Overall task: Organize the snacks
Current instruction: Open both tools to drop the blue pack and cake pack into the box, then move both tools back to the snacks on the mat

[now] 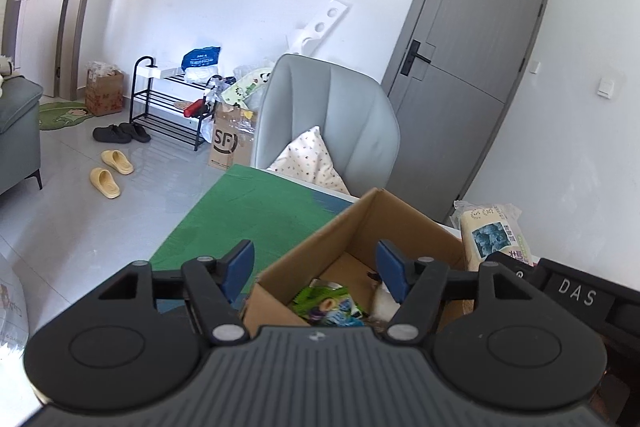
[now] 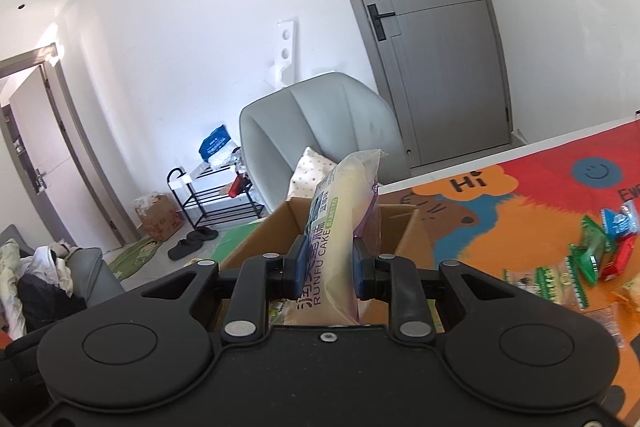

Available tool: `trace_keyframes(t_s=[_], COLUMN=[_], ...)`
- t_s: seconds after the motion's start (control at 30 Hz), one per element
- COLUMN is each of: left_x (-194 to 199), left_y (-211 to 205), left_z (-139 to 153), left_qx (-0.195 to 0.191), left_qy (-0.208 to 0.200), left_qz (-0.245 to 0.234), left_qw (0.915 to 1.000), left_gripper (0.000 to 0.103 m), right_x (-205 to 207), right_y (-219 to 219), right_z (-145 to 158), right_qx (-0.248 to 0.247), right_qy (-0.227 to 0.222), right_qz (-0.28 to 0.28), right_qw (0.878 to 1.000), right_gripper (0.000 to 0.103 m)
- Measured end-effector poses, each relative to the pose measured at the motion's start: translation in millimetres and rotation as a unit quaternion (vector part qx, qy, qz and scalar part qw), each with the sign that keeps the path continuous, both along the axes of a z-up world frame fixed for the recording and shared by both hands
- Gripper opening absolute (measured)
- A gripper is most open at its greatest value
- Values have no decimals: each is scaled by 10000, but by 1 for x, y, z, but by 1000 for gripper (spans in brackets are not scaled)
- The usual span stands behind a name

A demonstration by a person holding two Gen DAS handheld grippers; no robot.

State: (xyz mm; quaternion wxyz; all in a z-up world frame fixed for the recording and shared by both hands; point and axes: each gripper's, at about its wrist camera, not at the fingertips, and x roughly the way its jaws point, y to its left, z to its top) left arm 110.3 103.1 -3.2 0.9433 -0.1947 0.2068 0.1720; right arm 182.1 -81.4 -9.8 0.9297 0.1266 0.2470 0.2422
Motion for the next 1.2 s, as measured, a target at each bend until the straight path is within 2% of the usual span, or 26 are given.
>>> trace_keyframes(t_s=[0.1,0.17,0.33,0.4,0.5,0.63,0.7,0.9,1.2], left_x=[-2,-4,-5,-6,-4,-5,-6,-6,1], left_y=[5,8,6,3,-2,-13,-20,-41,-76], left_z=[-1,-2,-3,-2,-4,-2,-1,0,-1], left_qx=[-19,-13,20,32,62,149,209,310,476], left_qy=[16,46,77,82,152,166,167,201,335], left_qz=[75,99,102,84,83,18,-35,-206,-449], left_qw=[10000,9999,9999,9999,9998,9997,9996,9991,9973], left_gripper=[72,72,79,80,86,88,90,94,94], right_x=[0,0,-5,-9,-14,-17,-18,-22,-28], right_y=[8,8,-5,-13,-24,-42,-51,-76,-112], right_z=[-2,-3,-2,-2,-3,-8,-9,-14,-22], right_qx=[67,79,83,27,-72,-98,-96,-62,-12], right_qy=[68,123,146,90,48,122,165,264,371], right_qz=[149,205,-18,-170,-378,-551,-673,-890,-1092], right_qw=[9998,9997,9999,9998,9992,9984,9976,9957,9933], right_gripper=[28,37,50,63,77,83,89,97,101])
